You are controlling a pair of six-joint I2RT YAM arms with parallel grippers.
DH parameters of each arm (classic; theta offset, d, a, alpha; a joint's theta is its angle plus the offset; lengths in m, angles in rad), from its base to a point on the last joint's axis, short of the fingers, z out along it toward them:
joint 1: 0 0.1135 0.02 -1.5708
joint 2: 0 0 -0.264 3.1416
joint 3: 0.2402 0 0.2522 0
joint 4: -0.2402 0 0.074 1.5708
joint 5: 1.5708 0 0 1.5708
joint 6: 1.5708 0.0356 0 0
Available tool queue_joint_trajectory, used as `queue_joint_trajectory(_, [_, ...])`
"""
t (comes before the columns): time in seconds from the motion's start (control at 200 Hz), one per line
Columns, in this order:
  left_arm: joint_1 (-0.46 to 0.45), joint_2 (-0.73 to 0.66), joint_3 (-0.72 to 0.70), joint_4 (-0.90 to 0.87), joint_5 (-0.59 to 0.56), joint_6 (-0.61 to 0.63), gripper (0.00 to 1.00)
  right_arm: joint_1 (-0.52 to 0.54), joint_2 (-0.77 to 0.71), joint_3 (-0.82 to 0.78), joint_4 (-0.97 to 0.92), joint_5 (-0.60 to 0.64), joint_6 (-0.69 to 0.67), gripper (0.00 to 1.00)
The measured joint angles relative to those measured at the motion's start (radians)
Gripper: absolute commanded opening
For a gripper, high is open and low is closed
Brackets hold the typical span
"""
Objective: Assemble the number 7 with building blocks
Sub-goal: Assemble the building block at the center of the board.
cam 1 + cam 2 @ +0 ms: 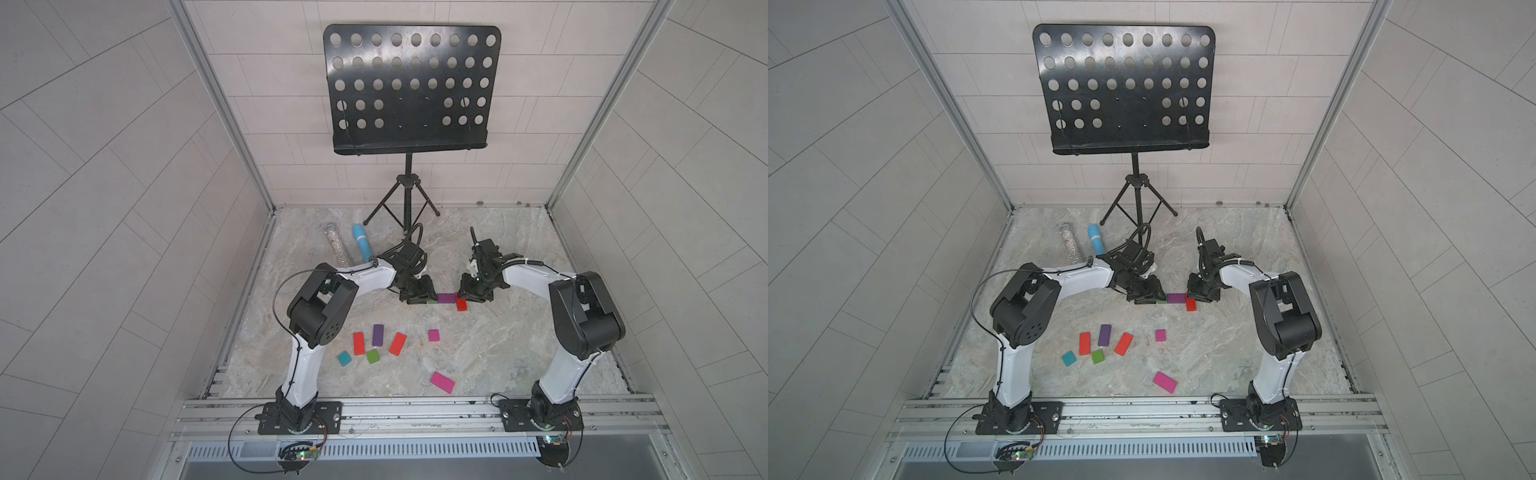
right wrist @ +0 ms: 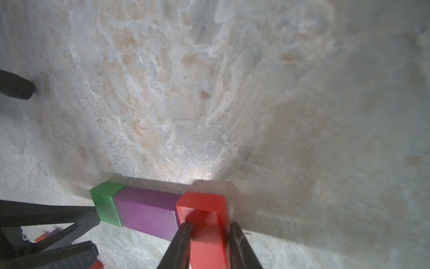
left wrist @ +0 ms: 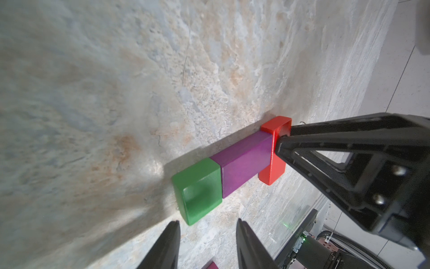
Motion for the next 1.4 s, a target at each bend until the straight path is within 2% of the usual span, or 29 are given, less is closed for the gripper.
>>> queue_joint_trajectory(0.44, [0.0,0.0,0.0,0.006,0.0,-0.004,0.47,0.008,-0.001,0.0,0.002,0.008,0.01,0.32])
queue_joint_trajectory(0.625, [0.0,0.0,0.0,0.006,0.0,-0.008,0.49,0.01,-0.001,0.0,0.001,0.011,0.011,0.35])
queue_joint_trajectory(0.821, [0.0,0.0,0.0,0.001,-0.006,-0.008,0.59,0.014,-0.001,-0.001,-0.005,0.032,0.018,0.49])
queue_joint_trajectory(0.921, [0.001,0.0,0.0,-0.009,-0.016,-0.002,0.66,0.015,-0.019,-0.006,-0.014,0.053,0.027,0.62])
queue_joint_trajectory(1.011, [0.007,-0.003,0.0,-0.015,-0.03,0.005,0.71,0.015,-0.071,-0.018,-0.027,0.083,0.028,0.69])
queue_joint_trajectory(1.156, [0.019,-0.032,-0.001,-0.043,-0.059,0.026,0.81,0.015,-0.222,-0.024,-0.043,0.125,0.023,0.7])
queue_joint_trajectory(1.246, [0.032,-0.08,-0.013,-0.065,-0.078,0.045,0.92,0.025,-0.323,-0.03,-0.053,0.148,-0.003,0.7])
queue_joint_trajectory(1.341, [0.06,-0.175,-0.058,-0.093,-0.096,0.078,1.0,0.082,-0.455,-0.073,-0.08,0.174,-0.052,0.69])
queue_joint_trajectory(1.401, [0.09,-0.257,-0.102,-0.112,-0.103,0.096,1.0,0.159,-0.546,-0.121,-0.103,0.191,-0.074,0.69])
